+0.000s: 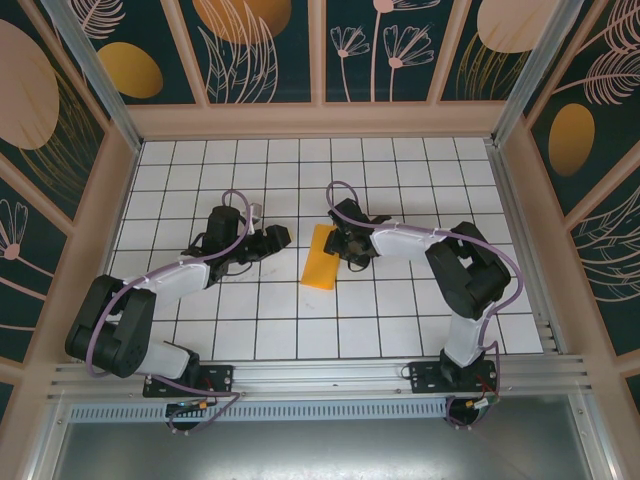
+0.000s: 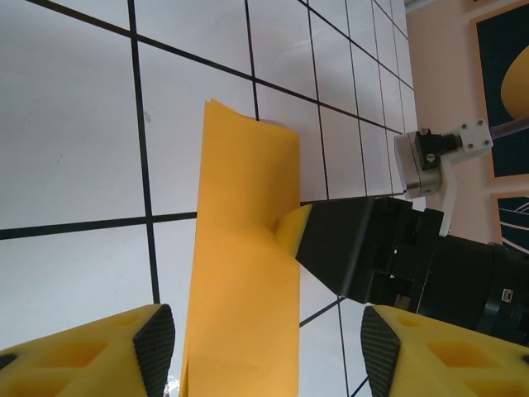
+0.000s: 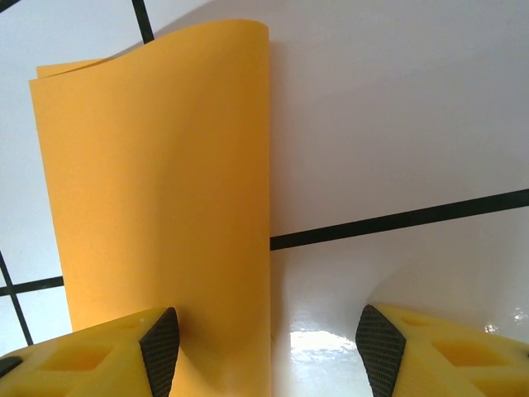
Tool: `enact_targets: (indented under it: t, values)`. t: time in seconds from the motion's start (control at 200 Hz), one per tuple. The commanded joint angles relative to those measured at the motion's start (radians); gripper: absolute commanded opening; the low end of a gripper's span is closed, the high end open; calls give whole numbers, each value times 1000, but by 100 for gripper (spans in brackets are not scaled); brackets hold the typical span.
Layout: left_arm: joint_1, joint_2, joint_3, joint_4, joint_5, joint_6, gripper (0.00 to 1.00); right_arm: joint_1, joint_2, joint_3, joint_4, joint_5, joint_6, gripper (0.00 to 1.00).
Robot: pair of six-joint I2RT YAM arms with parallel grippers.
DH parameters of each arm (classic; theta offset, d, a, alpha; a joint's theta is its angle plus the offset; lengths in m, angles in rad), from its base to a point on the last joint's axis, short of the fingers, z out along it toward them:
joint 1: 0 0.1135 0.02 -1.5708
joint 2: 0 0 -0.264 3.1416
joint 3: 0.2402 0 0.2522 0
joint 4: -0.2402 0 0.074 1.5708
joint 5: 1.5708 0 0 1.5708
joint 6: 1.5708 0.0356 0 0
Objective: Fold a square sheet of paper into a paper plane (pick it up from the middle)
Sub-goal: Fold the square sheet of paper in half at the center of the table.
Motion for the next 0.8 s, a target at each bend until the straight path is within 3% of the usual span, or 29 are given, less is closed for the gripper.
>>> enact_targets:
  t: [0.0, 0.22, 0.791]
  values:
    - [-8, 8, 26, 4, 11, 8, 64, -9, 40, -31, -84, 66, 39, 64]
    - [-8, 7, 19, 7, 6, 3, 64, -5, 0, -60, -37, 60, 41, 63]
    - [-9, 18, 24, 10, 8, 0, 64, 19, 75, -8, -127, 119, 55, 62]
